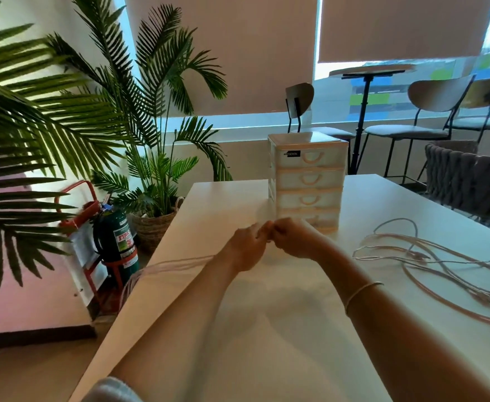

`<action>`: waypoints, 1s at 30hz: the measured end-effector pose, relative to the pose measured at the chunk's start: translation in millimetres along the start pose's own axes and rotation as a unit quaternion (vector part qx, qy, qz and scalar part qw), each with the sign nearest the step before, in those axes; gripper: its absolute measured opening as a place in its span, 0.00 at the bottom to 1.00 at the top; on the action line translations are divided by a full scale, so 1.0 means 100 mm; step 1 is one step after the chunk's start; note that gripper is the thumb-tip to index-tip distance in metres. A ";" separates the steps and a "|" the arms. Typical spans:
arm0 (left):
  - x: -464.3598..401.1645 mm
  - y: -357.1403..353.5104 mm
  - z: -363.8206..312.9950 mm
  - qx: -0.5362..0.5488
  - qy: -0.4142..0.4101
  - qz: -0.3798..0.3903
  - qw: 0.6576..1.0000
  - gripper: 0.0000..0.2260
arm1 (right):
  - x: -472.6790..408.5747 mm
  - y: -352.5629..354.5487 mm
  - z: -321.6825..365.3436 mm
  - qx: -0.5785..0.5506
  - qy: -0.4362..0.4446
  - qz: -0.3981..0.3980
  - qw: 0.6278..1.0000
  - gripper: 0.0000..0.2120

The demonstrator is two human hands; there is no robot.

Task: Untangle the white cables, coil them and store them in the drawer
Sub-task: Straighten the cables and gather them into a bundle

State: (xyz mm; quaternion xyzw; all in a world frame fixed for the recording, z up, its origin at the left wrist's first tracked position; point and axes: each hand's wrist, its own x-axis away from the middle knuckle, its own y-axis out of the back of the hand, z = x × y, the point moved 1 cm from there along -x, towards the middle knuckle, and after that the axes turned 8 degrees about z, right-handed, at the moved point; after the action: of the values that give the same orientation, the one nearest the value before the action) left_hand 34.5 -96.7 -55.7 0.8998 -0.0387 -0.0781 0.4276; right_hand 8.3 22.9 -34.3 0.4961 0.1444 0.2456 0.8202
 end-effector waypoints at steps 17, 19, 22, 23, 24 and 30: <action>0.13 -0.07 0.55 -0.125 -0.013 -0.033 0.991 0.15 | 0.27 0.42 -0.87 0.028 -0.155 0.133 0.979 0.09; 0.13 -0.08 0.55 -0.126 -0.003 -0.031 0.992 0.15 | 0.27 0.46 -0.87 0.082 -0.186 0.129 0.971 0.08; 0.12 -0.09 0.56 -0.133 -0.002 -0.028 0.991 0.15 | 0.31 0.45 -0.70 0.132 -0.154 0.083 0.976 0.14; 0.13 -0.08 0.56 -0.132 -0.001 -0.029 0.991 0.16 | 0.30 0.41 -0.61 0.098 -0.119 0.063 0.986 0.13; 0.12 -0.08 0.56 -0.130 0.000 -0.031 0.991 0.16 | 0.28 0.35 -0.51 0.063 -0.080 0.029 0.994 0.13; 0.15 -0.07 0.58 -0.102 -0.002 -0.050 0.994 0.15 | -0.13 -0.26 -0.05 0.056 -0.035 0.051 0.997 0.17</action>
State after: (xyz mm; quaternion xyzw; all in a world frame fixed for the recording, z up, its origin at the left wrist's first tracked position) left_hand 39.1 -138.5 -99.2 0.8522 0.0140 -0.1051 0.5124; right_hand 1.4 9.3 -60.0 0.5561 0.1041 0.2611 0.7822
